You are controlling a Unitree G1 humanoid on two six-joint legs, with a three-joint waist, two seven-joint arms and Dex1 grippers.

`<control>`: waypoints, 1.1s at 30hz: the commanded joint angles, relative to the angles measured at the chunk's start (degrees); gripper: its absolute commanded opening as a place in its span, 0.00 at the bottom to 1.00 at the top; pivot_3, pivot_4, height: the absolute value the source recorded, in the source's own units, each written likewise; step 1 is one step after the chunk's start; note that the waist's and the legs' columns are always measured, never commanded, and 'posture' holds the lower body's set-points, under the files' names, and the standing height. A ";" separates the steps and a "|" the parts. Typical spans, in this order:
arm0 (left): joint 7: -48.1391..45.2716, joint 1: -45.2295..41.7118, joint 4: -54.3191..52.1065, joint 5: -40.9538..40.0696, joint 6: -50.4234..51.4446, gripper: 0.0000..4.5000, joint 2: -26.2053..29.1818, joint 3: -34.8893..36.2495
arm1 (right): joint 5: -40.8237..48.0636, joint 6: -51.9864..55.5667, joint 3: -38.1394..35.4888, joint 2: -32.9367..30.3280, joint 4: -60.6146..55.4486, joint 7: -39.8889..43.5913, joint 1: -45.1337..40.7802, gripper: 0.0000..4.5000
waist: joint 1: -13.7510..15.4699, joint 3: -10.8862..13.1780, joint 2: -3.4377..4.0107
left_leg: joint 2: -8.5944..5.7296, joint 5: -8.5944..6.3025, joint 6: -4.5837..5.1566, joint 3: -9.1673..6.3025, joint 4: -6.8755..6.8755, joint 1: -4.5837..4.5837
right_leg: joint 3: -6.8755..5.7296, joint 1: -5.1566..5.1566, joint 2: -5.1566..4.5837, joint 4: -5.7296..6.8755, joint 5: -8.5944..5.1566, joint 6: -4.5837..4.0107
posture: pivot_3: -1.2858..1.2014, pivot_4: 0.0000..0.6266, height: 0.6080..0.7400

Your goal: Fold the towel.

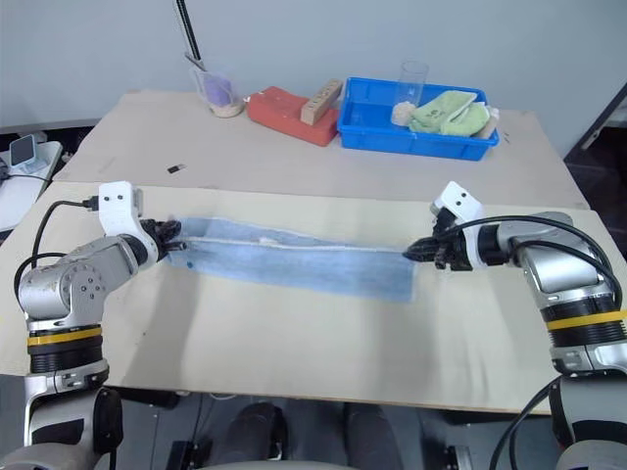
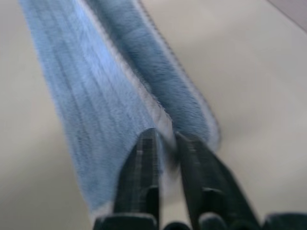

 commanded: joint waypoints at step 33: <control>-64.14 14.64 -22.64 -14.00 -30.15 1.00 22.78 -6.62 | 3.71 8.60 -13.30 16.31 -16.07 -28.43 17.96 0.99 | -0.73 0.03 0.05 | 0.10 -0.02 0.03 0.09 -0.01 -0.08 | 0.00 -0.15 0.12 0.04 -0.41 0.40 | 0.52 0.24 0.40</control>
